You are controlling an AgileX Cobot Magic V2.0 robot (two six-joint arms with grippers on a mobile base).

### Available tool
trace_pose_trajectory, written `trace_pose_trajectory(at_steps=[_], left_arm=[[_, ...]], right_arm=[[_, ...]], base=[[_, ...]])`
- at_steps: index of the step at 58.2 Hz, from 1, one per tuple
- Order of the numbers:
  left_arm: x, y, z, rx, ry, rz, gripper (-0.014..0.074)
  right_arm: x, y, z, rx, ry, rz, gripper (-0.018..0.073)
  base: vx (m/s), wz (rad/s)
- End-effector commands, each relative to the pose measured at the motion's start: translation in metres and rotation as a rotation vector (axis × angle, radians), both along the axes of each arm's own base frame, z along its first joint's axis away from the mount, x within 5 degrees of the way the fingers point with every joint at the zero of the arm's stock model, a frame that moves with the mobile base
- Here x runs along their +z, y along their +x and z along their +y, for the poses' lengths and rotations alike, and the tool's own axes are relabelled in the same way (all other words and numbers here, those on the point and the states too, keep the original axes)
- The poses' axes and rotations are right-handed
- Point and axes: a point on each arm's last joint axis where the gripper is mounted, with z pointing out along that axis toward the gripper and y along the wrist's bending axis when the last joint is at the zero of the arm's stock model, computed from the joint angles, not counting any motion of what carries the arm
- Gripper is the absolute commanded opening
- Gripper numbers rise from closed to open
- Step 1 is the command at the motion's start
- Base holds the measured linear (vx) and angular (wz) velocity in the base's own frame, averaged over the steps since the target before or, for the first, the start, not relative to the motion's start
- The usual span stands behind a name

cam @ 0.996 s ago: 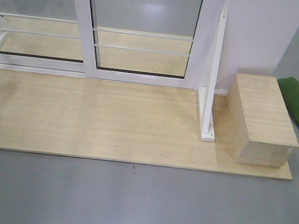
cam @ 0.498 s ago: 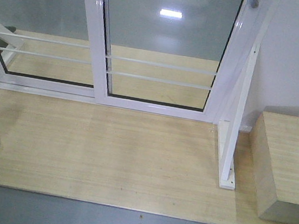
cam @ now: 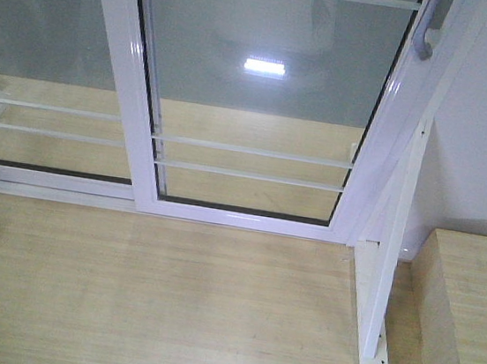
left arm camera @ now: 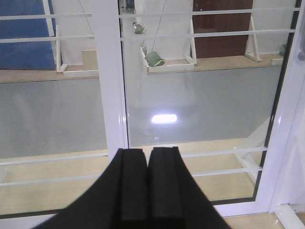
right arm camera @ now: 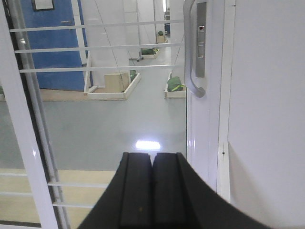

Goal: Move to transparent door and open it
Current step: 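Drive up close to the glass door and stop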

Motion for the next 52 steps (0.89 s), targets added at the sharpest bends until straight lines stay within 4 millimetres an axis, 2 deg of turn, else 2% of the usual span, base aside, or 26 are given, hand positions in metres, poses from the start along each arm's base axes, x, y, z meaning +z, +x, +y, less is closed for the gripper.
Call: trace_pose_trajectory(at_steps=[1,32,52], left_arm=[[0.0054,-0.0001,0.0003,0.002,-0.03,-0.081,0.0003],[0.0054,-0.0001,0.0003,0.002,-0.03,-0.081,0.0003],[0.0054,-0.0002,0.0001,-0.001,-0.03,-0.081,0.0003]], right_arm=[[0.0066,-0.001,-0.001,-0.011,0.002,-0.089,-0.0005],[0.0066,-0.001,-0.001,-0.011,0.002,-0.089,-0.0005],[0.0064,-0.001,-0.0011,-0.014,0.002,-0.088,-0.0005]], base=[[0.4,-0.08],[0.35,-0.06],[0.23,-0.08]])
